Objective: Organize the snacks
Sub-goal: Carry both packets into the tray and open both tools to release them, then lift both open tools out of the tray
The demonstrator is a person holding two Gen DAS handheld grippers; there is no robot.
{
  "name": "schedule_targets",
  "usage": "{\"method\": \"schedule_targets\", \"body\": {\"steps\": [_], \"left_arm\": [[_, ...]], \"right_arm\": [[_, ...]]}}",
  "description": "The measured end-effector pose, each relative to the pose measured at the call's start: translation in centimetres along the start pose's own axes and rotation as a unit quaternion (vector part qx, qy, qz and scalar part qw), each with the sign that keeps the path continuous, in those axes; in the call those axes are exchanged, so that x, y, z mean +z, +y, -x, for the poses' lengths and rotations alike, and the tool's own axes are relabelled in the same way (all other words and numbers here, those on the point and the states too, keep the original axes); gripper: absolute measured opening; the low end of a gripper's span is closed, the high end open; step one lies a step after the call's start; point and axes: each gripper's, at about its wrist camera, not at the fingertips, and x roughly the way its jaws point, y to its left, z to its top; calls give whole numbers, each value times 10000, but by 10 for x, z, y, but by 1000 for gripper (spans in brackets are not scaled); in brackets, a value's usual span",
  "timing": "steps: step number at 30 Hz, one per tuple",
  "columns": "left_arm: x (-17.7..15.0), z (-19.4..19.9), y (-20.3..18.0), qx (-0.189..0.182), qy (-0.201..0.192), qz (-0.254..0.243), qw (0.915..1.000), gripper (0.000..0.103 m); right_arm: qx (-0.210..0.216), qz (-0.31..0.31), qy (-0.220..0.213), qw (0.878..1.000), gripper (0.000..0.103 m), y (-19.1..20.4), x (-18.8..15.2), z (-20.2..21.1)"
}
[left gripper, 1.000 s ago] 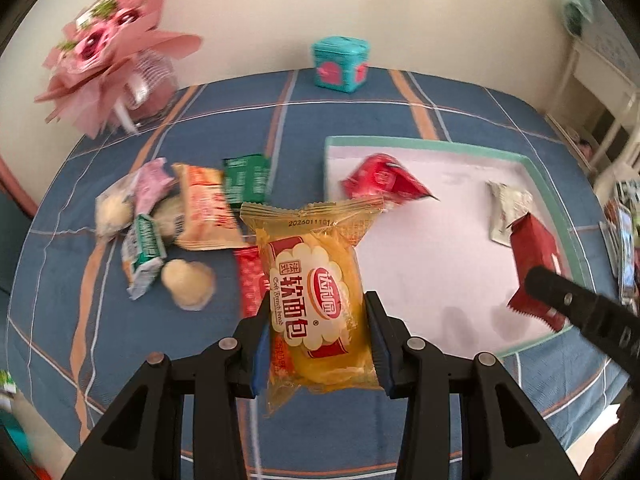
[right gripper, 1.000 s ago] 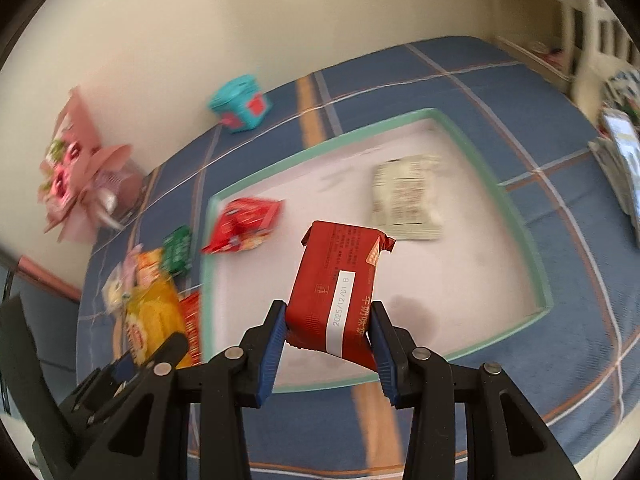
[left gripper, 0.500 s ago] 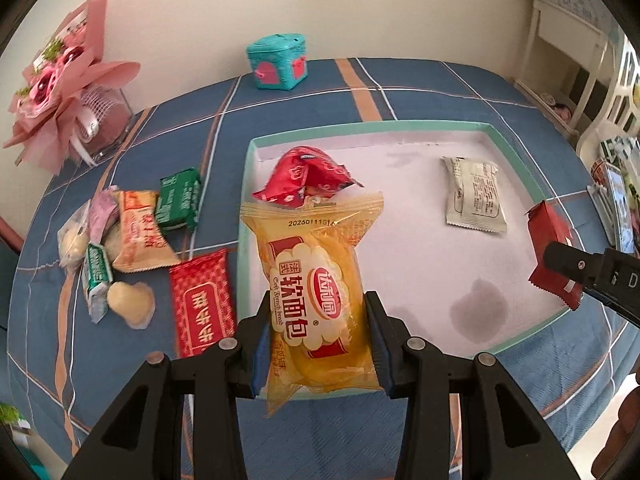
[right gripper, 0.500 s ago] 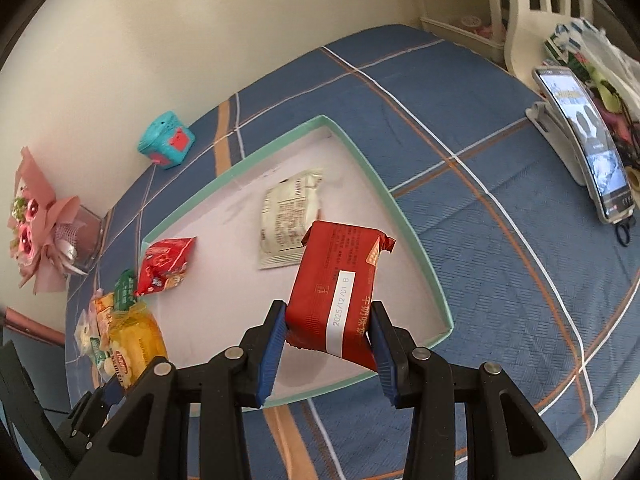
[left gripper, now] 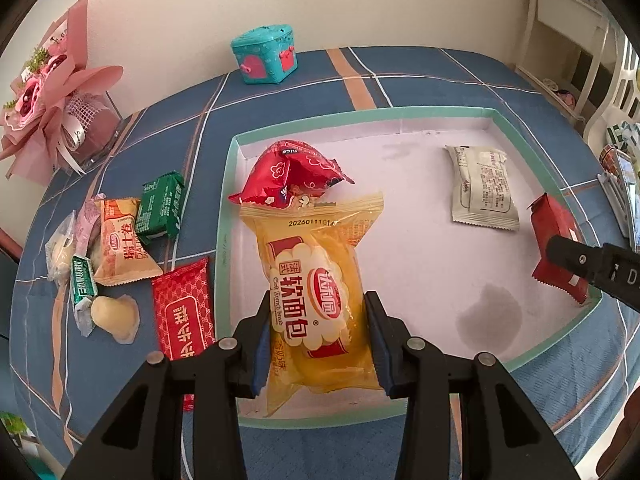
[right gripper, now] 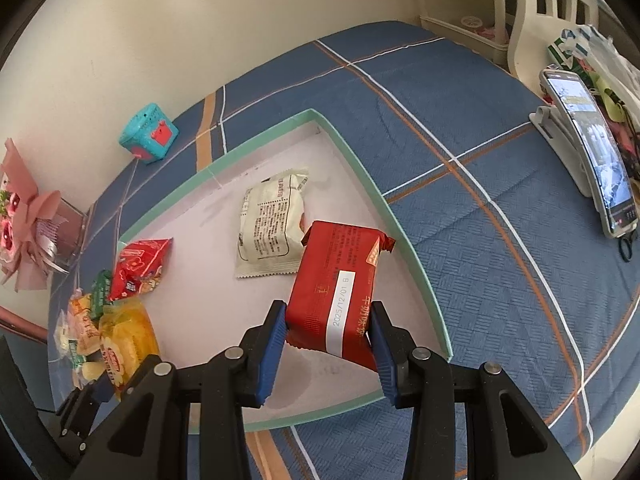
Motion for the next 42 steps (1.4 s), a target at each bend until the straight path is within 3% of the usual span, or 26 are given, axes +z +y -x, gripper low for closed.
{"method": "schedule_targets", "body": {"steps": [12,15,21,26,33,42], "left_arm": [[4,-13,2,76,81,18,9999,44],[5,-11,2,79,38,-2,10000,53],[5,-2,4,14,-22,-16,10000,55],[8,10,10,-18,-147,8,9999,59],[9,25,33,-59,-178,416,9990,60],[-8,22,84,119,76,1255,9920,60]], "right_arm": [[-99,33,136,9999,44,2,1,-10],[-128,25,150,9998,45,2,2,-11],[-222,125,93,9996,45,6,2,-8],[-245,300,-58,9992,51,14,4,4],[-353,600,-171,9974,53,29,-1,22],[-338,907,67,9953,53,46,-21,24]]}}
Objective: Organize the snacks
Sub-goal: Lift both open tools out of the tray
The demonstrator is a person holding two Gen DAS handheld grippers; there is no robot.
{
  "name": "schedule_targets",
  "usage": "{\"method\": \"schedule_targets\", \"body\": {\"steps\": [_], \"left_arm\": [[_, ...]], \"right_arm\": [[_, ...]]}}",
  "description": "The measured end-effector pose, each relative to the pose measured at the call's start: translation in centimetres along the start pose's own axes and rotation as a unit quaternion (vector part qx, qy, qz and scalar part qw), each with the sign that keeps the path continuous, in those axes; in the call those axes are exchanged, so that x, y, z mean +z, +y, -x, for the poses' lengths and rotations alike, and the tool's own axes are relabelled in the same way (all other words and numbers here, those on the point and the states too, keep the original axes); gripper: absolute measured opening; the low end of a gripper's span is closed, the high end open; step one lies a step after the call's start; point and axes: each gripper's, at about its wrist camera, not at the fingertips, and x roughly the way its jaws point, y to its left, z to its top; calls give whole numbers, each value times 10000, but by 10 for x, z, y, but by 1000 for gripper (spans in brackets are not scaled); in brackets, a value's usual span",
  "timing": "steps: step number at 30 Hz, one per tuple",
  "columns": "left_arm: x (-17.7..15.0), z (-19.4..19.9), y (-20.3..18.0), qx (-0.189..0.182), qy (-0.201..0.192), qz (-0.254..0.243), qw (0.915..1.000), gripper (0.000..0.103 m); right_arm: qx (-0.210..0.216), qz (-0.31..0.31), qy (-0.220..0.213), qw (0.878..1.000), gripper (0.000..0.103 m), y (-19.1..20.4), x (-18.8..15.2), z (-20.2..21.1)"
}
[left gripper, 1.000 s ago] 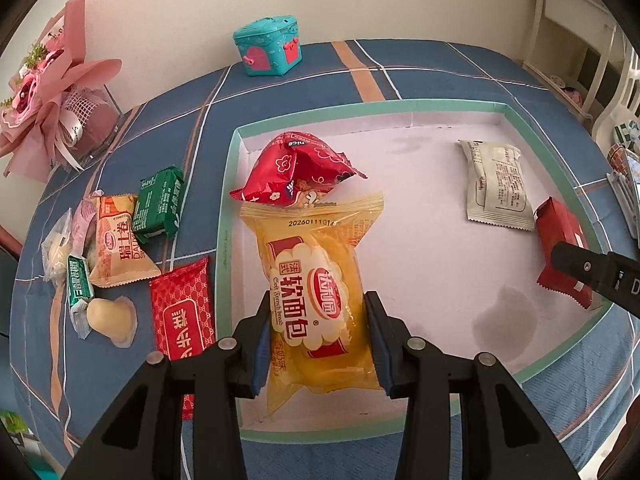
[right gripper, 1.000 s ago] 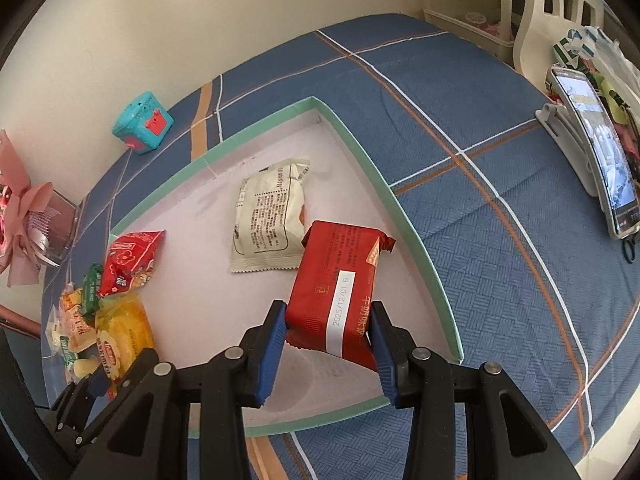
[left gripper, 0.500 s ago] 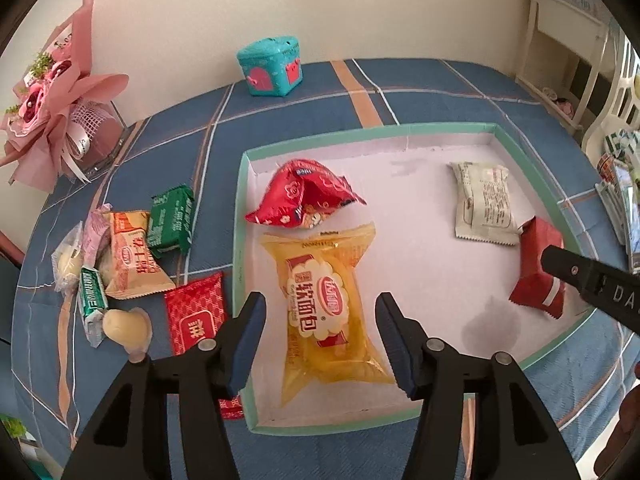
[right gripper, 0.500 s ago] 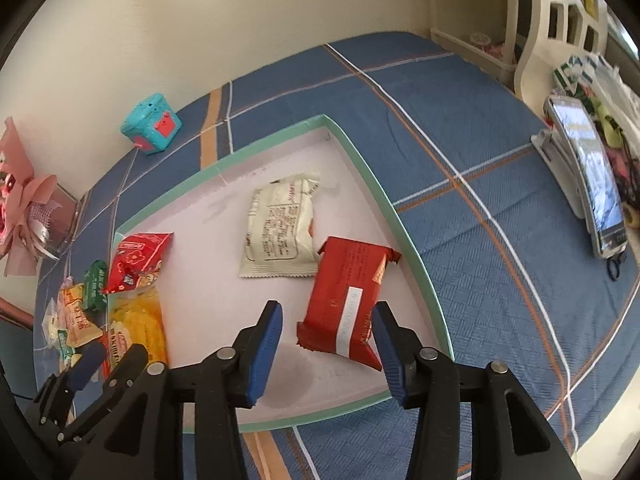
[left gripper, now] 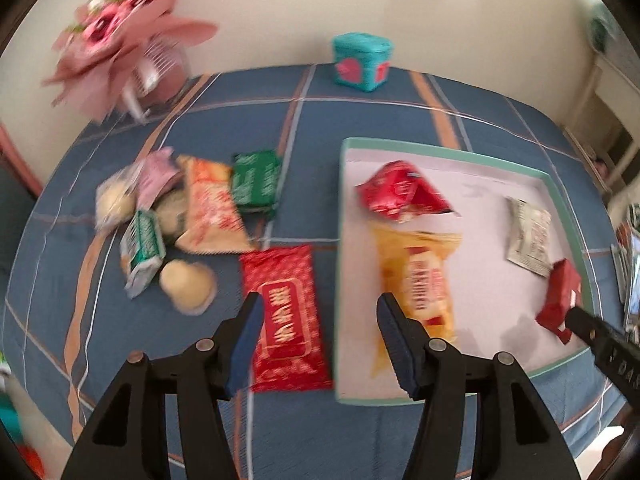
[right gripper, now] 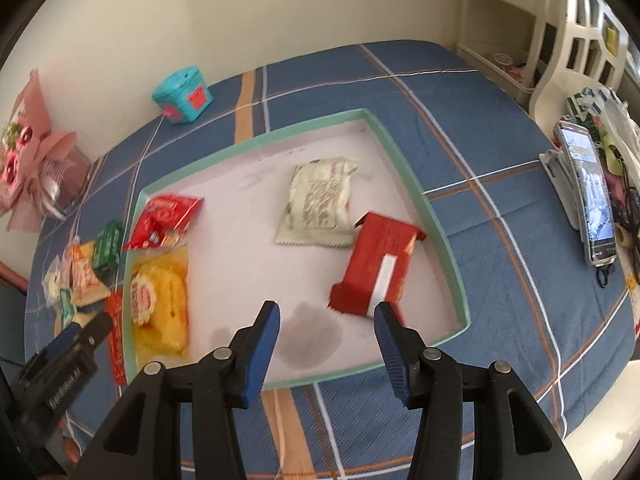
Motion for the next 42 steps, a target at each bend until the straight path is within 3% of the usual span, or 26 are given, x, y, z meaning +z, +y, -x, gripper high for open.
{"method": "schedule_targets", "body": {"steps": [11,13,20,31,42], "left_arm": [[-4,-6,20,-5,183,316,9993,60],[-3,-8,22,1,218,353,9991,61],[-2,-13,28,152,255,419,9987,74],[-2,-9,38,509,7,488,9975,97],[7,-2,44,400,-170,587,9973,99]], "right_arm": [[106,565,160,9982,53,37,-12,-1],[100,650,173,9977,62,42,-13,-2],[79,919,197,9955,78,55,-20,-4],[91,1108,33,9938,103,63,-21,2],[308,1140,-225,9928,103,73,-20,9]]}}
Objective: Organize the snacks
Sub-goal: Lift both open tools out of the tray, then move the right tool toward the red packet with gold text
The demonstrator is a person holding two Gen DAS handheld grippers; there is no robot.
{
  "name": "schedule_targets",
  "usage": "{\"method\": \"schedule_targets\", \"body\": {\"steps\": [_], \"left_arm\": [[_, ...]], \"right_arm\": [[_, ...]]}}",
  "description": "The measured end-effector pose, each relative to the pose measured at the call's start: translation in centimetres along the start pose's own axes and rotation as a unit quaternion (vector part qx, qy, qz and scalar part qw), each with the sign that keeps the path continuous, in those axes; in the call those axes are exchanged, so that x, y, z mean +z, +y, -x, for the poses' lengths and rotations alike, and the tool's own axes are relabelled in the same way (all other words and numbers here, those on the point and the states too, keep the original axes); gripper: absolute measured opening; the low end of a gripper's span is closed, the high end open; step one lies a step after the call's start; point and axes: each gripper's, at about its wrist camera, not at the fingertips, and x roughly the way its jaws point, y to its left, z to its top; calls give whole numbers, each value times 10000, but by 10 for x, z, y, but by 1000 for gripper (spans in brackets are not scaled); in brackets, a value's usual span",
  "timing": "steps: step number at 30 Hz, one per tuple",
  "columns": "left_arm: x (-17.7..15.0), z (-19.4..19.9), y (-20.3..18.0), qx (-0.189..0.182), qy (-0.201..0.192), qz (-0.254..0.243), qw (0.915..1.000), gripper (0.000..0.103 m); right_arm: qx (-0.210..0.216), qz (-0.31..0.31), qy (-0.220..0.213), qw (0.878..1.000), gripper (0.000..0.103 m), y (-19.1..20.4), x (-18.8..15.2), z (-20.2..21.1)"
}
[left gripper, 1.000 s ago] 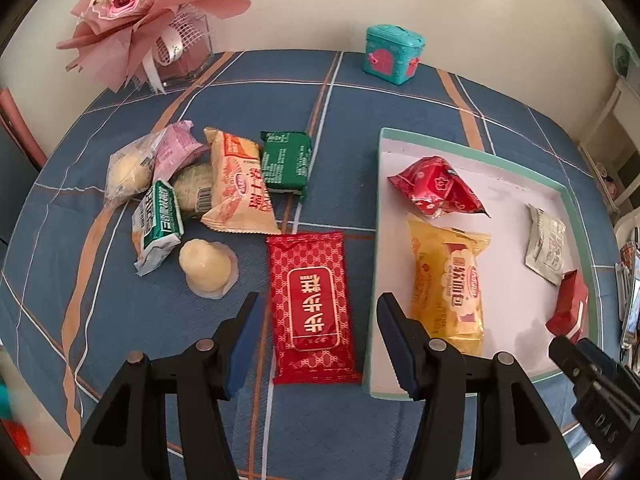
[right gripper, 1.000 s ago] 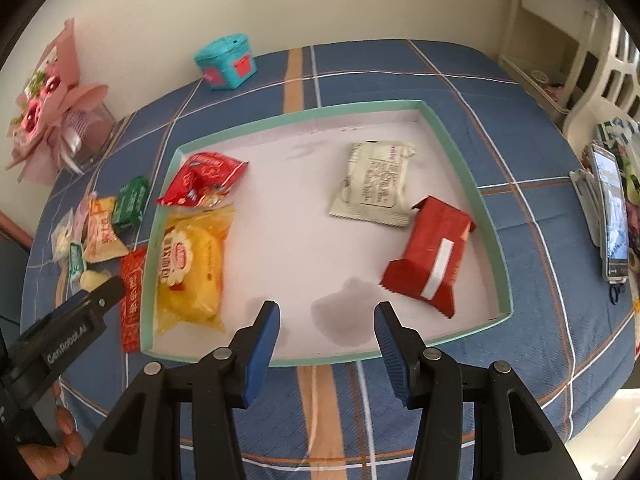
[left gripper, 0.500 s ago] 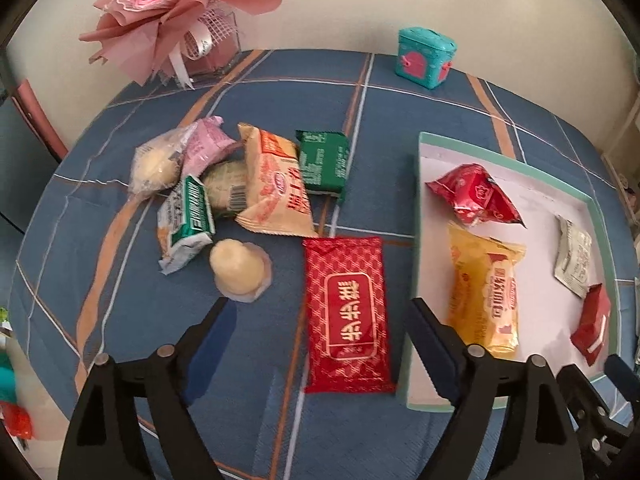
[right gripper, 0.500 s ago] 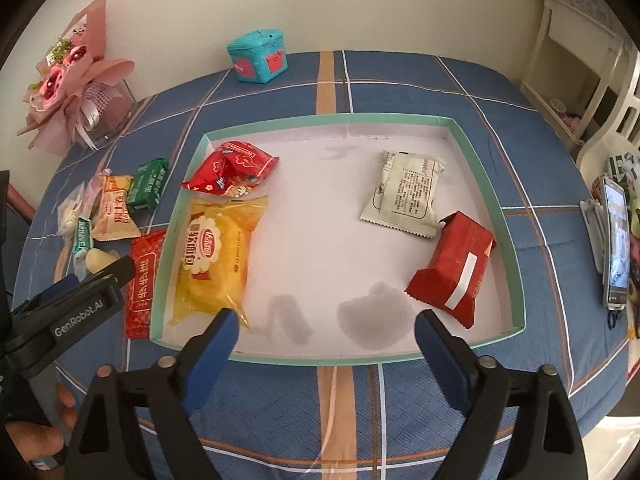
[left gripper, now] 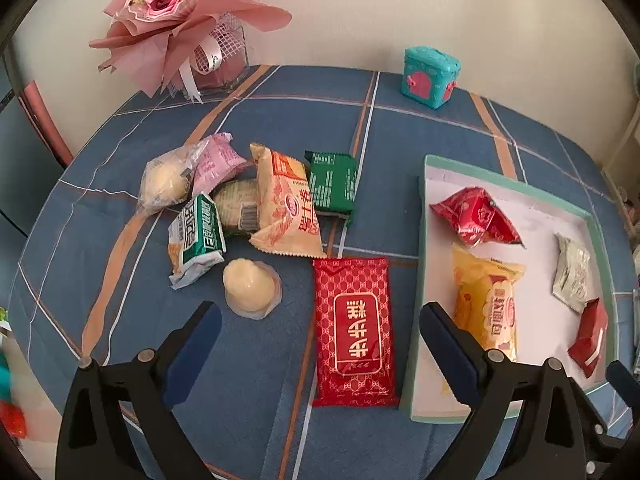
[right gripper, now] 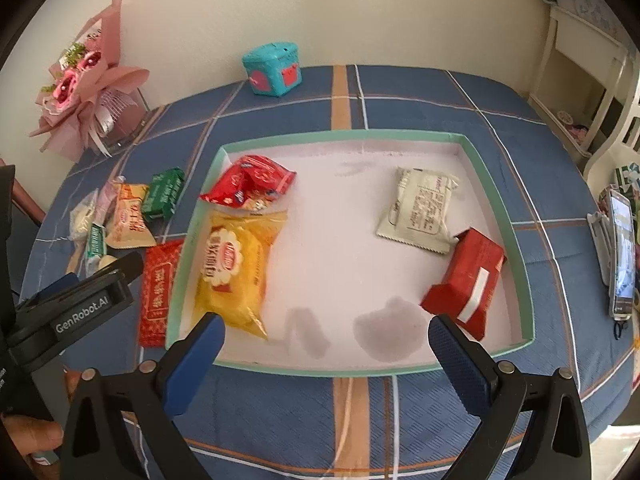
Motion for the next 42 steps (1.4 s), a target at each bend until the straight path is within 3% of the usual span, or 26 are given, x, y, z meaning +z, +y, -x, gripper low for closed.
{"method": "schedule_targets", "body": {"steps": [11,16,23,26,31,36,42], "left_arm": [[10,11,14,670,-312,-12,9973,99],[14,11,24,646,-258,191,9974,99],[18,6,39,625,-36,323,9975,99],[20,5,43,495,0,215,9985,99],[22,2,59,577,117,206,9981,99],[26,9,75,763,-162,104,9969,99],[34,11,96,860,-350,139,9956,99]], "right_arm": [[209,-36,-190,9996,103,18,2,3],[104,14,-223,9997,103,26,3,0],[332,208,-213,9990,103,53,8,-3],[393,311,-190,9986,103,68,9,-7],[442,420,-227,9979,103,91,11,-13],[361,594,-280,9972,103,117,15,-19],[620,751,-225,9950,103,148,19,-27]]}}
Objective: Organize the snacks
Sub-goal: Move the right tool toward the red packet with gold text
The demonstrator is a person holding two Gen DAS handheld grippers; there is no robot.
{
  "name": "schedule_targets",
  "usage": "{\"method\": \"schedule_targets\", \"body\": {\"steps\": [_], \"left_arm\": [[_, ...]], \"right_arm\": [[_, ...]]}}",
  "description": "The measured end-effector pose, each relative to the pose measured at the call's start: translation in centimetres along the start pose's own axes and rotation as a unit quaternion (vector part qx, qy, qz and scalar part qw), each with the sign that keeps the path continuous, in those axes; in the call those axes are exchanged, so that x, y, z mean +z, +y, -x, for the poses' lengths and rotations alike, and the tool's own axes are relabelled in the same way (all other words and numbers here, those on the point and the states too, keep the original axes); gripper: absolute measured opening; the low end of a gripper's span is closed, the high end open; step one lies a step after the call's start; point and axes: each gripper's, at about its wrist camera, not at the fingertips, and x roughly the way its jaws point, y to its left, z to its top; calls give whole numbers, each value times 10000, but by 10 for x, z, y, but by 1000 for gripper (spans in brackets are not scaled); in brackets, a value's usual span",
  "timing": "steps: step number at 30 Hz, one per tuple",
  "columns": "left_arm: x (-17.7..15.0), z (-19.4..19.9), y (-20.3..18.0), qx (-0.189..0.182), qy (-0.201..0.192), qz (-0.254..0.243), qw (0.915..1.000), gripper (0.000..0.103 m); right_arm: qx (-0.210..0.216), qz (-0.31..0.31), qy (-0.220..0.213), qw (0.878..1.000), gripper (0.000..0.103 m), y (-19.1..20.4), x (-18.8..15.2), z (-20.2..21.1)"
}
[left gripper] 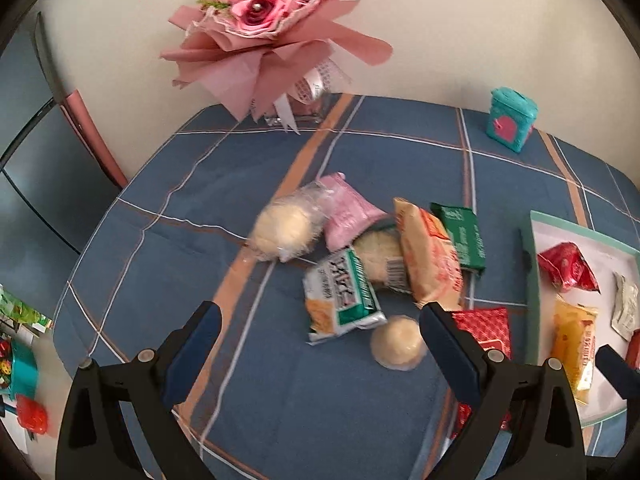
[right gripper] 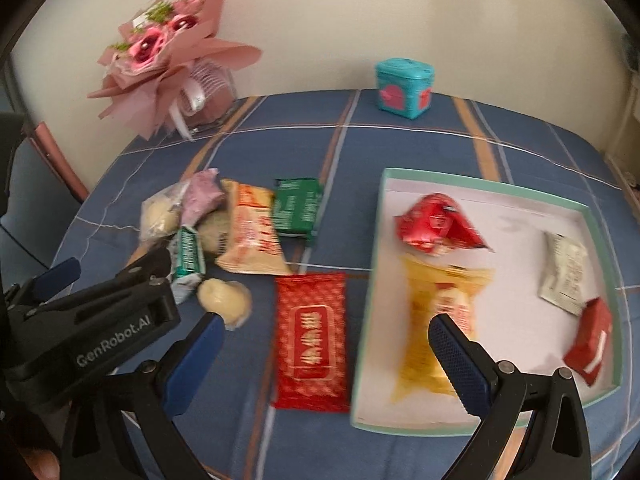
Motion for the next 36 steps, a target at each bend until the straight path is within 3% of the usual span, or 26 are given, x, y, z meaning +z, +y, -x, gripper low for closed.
{"method": "schedule_targets", "body": {"steps": [10,15,23,36], "left_arm": [[8,-11,42,-15,133,586,9982,99],[10,-18,52,-289,215,885,9954,100],[8,-28,36,-704,557,625,9940,100],[2,-39,17,-999,905,350,9903,100]], "right_arm": [[248,29,201,9995,103,12,11,-17],[319,61,293,9990,103,13,15,-23],[393,52,769,9962,102,19,1,-51],[193,106,960,9951,78,20,-5,-63]]}}
